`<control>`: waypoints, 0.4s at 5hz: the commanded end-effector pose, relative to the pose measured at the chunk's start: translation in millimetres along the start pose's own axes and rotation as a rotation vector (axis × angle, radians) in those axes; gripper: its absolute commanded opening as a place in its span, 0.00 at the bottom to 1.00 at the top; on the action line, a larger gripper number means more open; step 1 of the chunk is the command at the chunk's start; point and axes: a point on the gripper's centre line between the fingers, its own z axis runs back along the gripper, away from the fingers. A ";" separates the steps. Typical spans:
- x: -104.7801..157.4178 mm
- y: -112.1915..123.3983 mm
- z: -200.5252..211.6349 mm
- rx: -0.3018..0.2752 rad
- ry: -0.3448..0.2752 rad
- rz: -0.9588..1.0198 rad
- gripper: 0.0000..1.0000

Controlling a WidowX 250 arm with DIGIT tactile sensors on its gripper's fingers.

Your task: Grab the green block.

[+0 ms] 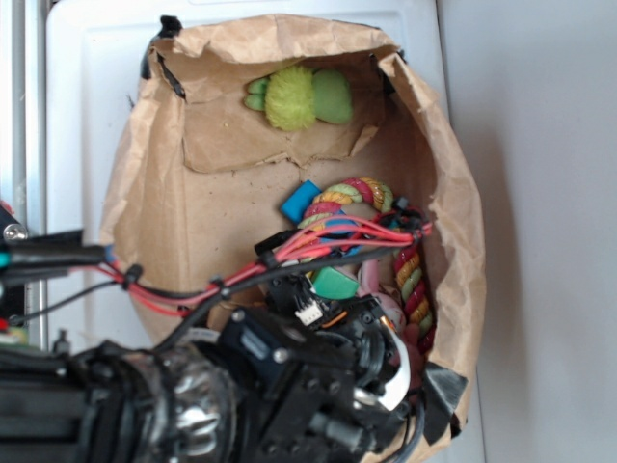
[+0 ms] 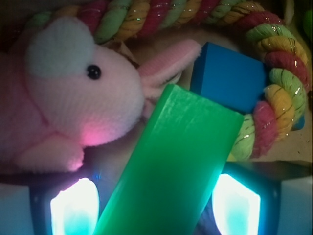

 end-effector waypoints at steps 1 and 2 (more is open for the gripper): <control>14.0 9.7 13.3 -0.004 -0.049 0.037 0.00; 14.4 10.0 35.0 -0.012 -0.067 0.040 0.00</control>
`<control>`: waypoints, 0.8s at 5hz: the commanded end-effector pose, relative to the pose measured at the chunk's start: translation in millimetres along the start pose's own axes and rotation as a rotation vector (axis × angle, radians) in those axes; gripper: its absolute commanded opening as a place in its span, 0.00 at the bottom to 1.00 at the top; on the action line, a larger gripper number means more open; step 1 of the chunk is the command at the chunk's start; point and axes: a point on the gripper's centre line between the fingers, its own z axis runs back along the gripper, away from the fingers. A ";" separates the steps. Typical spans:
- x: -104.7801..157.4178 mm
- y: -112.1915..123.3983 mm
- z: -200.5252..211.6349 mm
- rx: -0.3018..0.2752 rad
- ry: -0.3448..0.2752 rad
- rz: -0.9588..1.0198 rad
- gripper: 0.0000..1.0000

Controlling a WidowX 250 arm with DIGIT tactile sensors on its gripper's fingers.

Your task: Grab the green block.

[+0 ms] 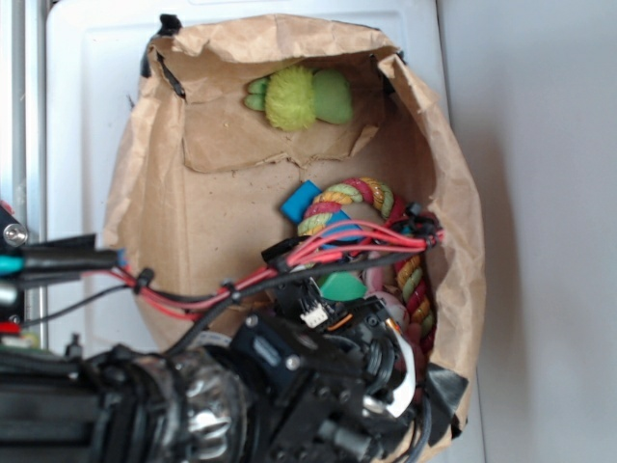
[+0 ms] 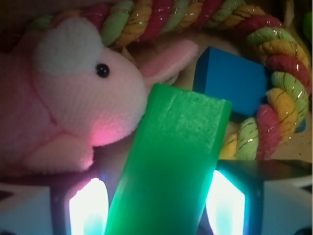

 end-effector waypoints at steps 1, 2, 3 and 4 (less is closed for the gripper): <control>15.3 13.1 60.4 -0.036 -0.061 0.034 0.00; 21.1 22.4 81.4 -0.047 -0.056 0.026 0.00; 29.0 35.0 100.4 -0.009 -0.062 -0.028 0.00; 44.2 51.5 115.8 0.002 -0.059 -0.105 0.00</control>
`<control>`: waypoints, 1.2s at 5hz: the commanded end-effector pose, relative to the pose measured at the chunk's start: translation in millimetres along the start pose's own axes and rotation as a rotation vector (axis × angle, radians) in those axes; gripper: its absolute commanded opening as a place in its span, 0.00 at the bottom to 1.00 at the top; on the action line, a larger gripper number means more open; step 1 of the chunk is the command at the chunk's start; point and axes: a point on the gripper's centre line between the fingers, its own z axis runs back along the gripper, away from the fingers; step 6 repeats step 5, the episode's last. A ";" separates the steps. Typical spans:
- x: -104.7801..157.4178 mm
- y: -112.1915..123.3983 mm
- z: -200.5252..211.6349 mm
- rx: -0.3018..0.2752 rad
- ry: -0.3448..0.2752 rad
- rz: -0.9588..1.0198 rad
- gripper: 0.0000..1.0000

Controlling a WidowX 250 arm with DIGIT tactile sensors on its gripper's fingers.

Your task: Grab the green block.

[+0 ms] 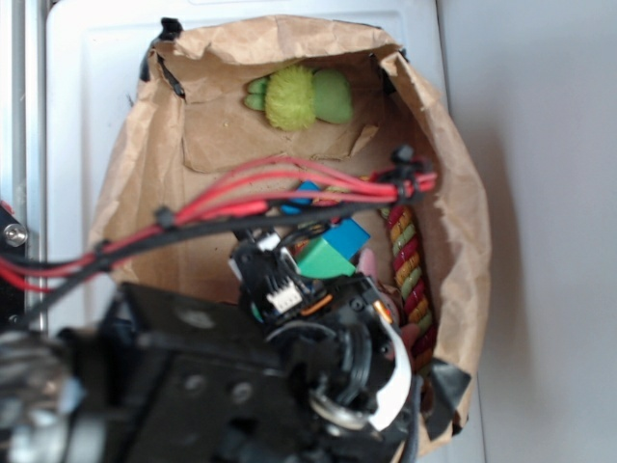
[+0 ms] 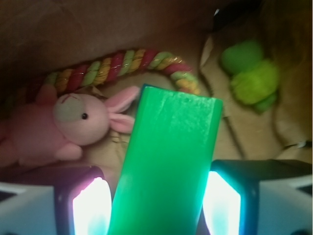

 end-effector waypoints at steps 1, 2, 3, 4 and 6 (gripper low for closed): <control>47.5 46.7 46.8 -0.056 -0.092 -0.219 0.00; 62.6 65.1 64.5 -0.111 0.000 -0.342 0.00; 70.4 76.6 72.9 -0.116 0.030 -0.384 0.00; 68.1 80.4 81.9 -0.117 0.000 -0.389 0.00; 55.9 76.2 84.6 -0.108 -0.049 -0.391 0.00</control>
